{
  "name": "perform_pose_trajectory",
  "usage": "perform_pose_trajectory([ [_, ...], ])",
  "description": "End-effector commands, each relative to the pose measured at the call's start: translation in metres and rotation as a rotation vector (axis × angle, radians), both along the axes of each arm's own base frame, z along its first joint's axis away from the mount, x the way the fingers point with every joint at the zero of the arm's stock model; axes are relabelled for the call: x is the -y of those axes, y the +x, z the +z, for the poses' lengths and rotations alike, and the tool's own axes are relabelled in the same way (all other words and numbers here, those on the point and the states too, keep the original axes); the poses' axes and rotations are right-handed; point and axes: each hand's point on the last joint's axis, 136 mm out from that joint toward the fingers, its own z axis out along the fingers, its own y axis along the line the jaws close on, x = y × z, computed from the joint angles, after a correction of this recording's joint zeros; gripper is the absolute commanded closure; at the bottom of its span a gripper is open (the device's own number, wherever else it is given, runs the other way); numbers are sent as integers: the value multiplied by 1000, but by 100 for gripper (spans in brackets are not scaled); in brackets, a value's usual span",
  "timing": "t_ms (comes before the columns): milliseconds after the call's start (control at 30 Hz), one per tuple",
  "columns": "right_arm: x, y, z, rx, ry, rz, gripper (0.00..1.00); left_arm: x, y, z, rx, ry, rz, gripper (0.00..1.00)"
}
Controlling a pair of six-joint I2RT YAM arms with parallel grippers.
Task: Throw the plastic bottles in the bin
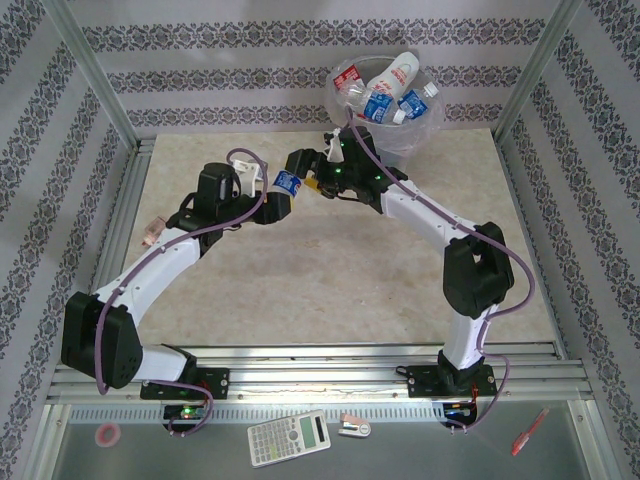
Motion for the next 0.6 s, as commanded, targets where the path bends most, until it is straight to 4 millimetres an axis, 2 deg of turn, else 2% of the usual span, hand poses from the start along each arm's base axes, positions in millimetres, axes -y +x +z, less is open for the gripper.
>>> perform_pose_trajectory([
  [0, -12, 4, 9, 20, 26, -4, 12, 16, 1, 24, 70, -56, -60, 65],
  [200, -18, -1, 0, -12, 19, -9, 22, 25, 3, 24, 68, -70, -88, 65],
  [333, -14, -6, -2, -37, 3, -20, 39, 28, 3, 25, 74, -76, -103, 64],
  [367, -12, -7, -2, -47, 0, -27, 44, 30, 2, 25, 73, -77, -109, 61],
  [500, -2, -13, 7, -46, -6, -59, 49, 32, 2, 28, 82, -94, -117, 44],
  [533, 1, -14, 9, -47, -12, -71, 51, 33, 2, 31, 87, -104, -119, 36],
  [567, 5, -16, 11, -48, -20, -82, 53, 33, 3, 34, 94, -116, -117, 24],
])
